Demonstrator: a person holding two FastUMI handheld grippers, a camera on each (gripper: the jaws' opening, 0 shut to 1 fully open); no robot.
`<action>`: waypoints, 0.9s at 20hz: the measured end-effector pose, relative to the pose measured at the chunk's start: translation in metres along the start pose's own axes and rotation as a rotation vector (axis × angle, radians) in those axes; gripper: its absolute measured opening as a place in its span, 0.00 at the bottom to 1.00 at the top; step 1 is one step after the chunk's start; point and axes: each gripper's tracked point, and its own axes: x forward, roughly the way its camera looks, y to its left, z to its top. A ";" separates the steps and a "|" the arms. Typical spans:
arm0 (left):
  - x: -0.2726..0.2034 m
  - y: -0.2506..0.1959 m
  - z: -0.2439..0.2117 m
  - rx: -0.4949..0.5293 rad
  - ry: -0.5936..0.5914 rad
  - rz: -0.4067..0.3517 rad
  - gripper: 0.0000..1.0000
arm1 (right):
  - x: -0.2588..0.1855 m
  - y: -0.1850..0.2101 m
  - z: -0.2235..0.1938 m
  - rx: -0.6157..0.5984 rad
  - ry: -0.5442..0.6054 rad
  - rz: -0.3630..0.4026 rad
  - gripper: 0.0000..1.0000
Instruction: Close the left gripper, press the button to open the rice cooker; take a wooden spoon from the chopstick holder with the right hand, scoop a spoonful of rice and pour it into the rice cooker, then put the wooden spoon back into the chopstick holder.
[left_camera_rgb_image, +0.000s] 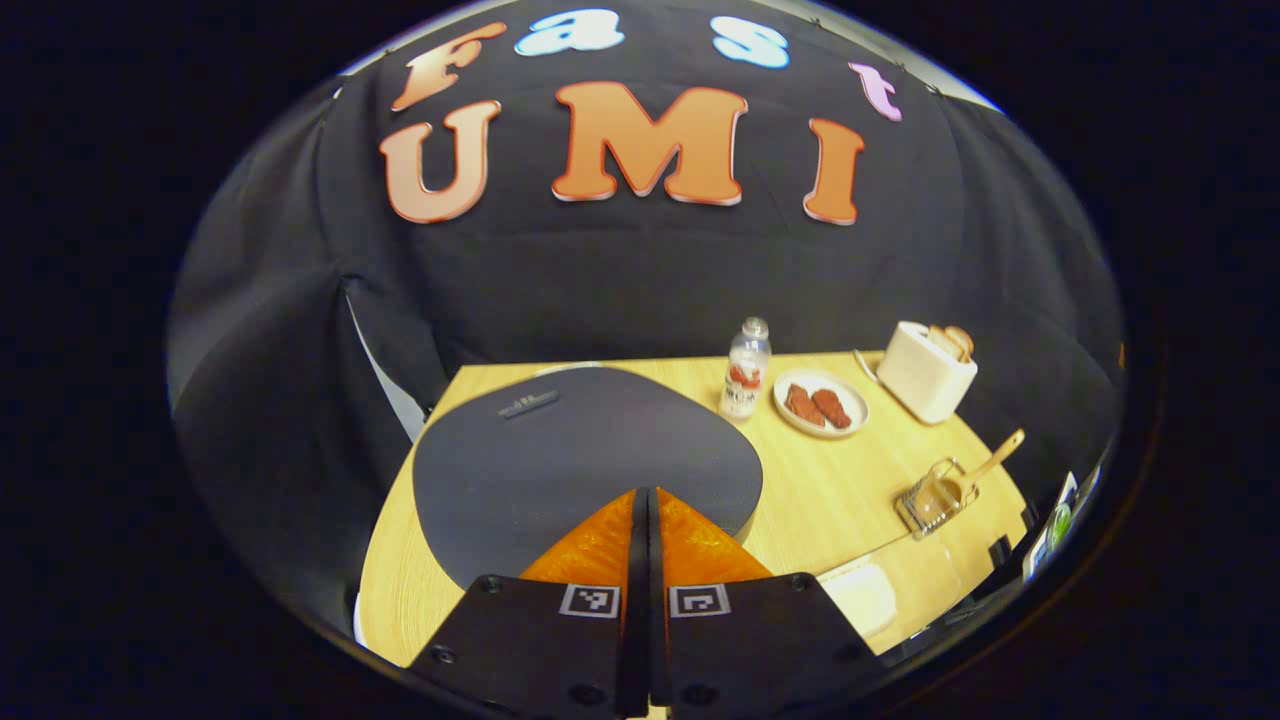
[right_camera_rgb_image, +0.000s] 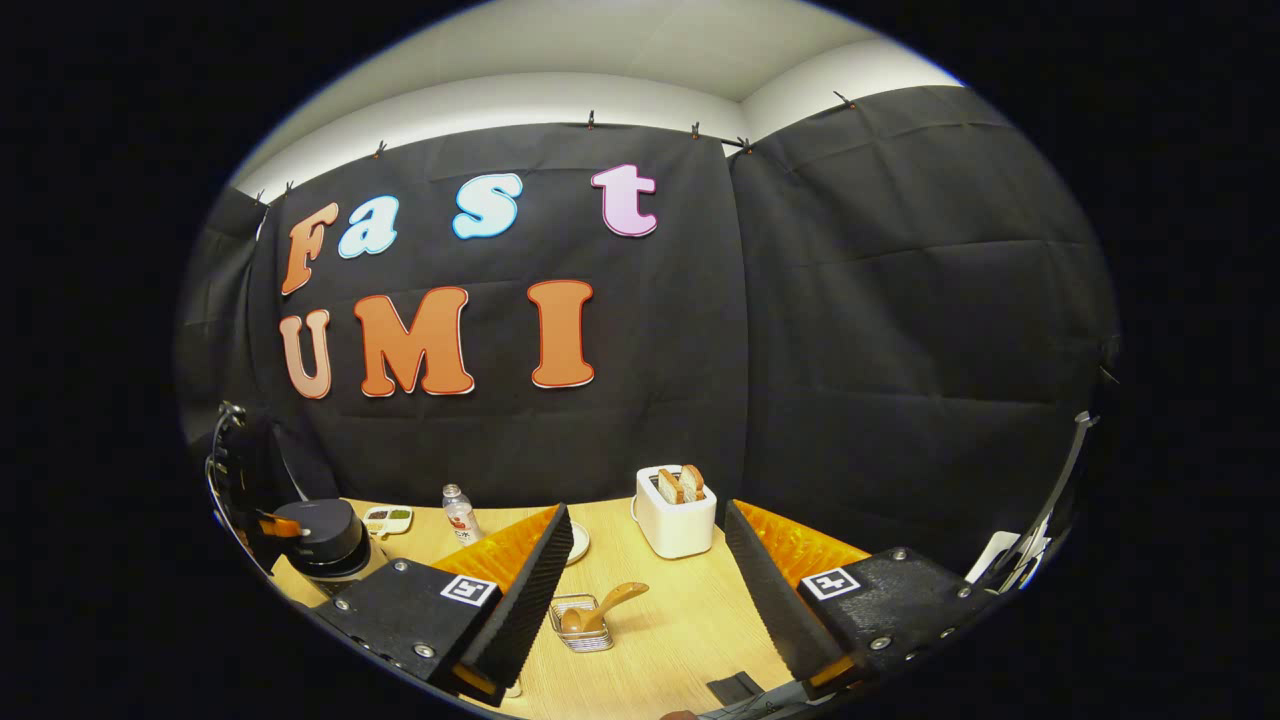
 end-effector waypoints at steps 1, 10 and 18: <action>-0.012 0.006 0.021 -0.012 -0.056 0.016 0.05 | -0.001 -0.001 0.000 0.000 -0.004 0.001 0.95; -0.125 0.029 0.123 -0.068 -0.370 0.058 0.04 | 0.006 0.016 0.002 0.023 -0.042 0.049 0.95; -0.184 0.061 0.133 -0.067 -0.428 0.154 0.05 | 0.042 0.037 -0.012 0.143 -0.115 0.129 0.95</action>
